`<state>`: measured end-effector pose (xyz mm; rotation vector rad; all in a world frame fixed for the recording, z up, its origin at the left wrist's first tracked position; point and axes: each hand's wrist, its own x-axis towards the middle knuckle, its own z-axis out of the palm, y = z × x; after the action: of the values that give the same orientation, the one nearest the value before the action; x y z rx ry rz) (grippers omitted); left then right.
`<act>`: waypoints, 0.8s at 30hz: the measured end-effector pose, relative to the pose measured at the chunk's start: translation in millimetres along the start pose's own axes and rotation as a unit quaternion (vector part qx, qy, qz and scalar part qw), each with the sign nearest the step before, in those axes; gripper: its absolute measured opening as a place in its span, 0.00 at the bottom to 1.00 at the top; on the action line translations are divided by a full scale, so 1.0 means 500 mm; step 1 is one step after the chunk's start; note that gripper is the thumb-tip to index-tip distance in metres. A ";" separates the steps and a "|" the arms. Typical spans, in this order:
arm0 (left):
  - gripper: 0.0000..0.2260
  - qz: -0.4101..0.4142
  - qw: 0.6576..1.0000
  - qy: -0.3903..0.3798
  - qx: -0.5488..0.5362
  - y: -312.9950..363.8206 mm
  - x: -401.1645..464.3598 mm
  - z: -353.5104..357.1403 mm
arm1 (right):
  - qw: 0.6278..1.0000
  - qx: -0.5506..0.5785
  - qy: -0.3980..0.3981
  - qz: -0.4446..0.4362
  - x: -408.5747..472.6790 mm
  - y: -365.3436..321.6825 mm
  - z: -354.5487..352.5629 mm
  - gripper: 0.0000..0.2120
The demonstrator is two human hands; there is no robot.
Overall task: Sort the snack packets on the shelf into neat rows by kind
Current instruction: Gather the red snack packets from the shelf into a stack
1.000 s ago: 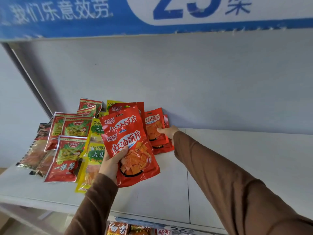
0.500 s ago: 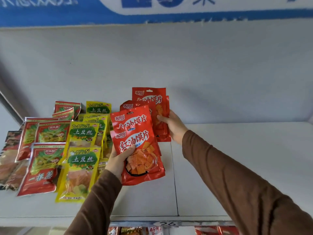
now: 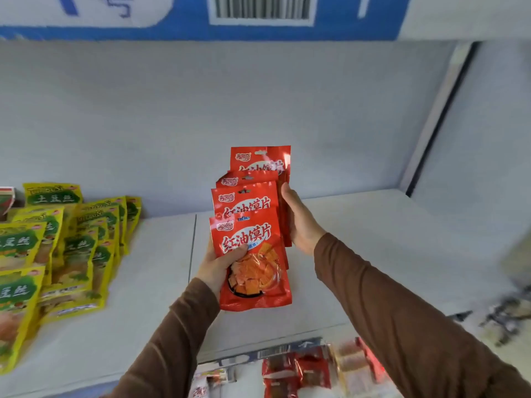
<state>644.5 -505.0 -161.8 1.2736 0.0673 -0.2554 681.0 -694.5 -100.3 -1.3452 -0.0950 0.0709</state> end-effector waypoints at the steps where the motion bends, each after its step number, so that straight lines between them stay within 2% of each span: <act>1: 0.30 0.002 1.000 -0.001 0.005 -0.015 -0.001 0.040 | 1.000 -0.013 0.008 0.006 -0.014 -0.006 -0.035 0.44; 2: 0.30 0.002 1.000 0.001 0.005 -0.029 -0.003 0.079 | 0.999 -0.031 0.009 0.011 -0.026 -0.011 -0.071 0.48; 3: 0.30 0.001 1.000 0.005 0.000 -0.044 -0.004 0.118 | 0.998 -0.056 0.005 0.010 -0.037 -0.016 -0.106 0.48; 4: 0.30 0.000 1.000 0.013 -0.007 -0.057 -0.005 0.157 | 0.996 -0.086 -0.004 0.008 -0.048 -0.023 -0.141 0.45; 7: 0.29 0.006 0.999 0.044 -0.002 -0.088 -0.003 0.262 | 0.987 -0.155 -0.043 0.023 -0.071 -0.051 -0.236 0.26; 8: 0.29 0.011 0.999 0.051 0.003 -0.095 0.000 0.292 | 0.984 -0.170 -0.050 0.029 -0.077 -0.057 -0.264 0.25; 11: 0.29 0.021 0.998 0.056 0.017 -0.115 0.011 0.370 | 0.981 -0.189 -0.026 0.029 -0.088 -0.064 -0.329 0.28; 17: 0.32 0.006 0.999 0.017 0.048 -0.135 0.077 0.491 | 0.983 -0.163 0.071 0.039 -0.076 -0.070 -0.434 0.27; 24: 0.30 -0.068 0.994 0.007 0.082 -0.171 0.177 0.627 | 0.968 -0.179 0.158 0.076 -0.047 -0.100 -0.561 0.28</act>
<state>682.7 -839.4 -166.2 1.4368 0.1468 -0.3749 688.3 -980.1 -114.3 -1.7075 0.2780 -0.0347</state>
